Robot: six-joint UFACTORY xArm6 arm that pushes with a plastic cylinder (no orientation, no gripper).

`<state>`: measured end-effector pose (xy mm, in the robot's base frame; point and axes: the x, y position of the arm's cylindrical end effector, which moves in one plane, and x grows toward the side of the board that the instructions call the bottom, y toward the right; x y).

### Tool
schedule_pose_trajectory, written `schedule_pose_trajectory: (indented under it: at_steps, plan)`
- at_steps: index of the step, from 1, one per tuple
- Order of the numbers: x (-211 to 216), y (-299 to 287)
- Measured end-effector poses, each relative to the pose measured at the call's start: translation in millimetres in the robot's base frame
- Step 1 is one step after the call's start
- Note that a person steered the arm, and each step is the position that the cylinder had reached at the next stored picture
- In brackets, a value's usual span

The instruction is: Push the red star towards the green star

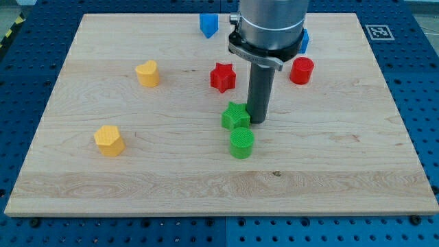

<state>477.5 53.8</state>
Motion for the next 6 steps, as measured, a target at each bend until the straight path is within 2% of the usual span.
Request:
schedule_pose_trajectory:
  at_steps: [1,3,4,6]
  plan:
    - [1,0]
    - [-33,21]
    - [-34,21]
    - [-90,23]
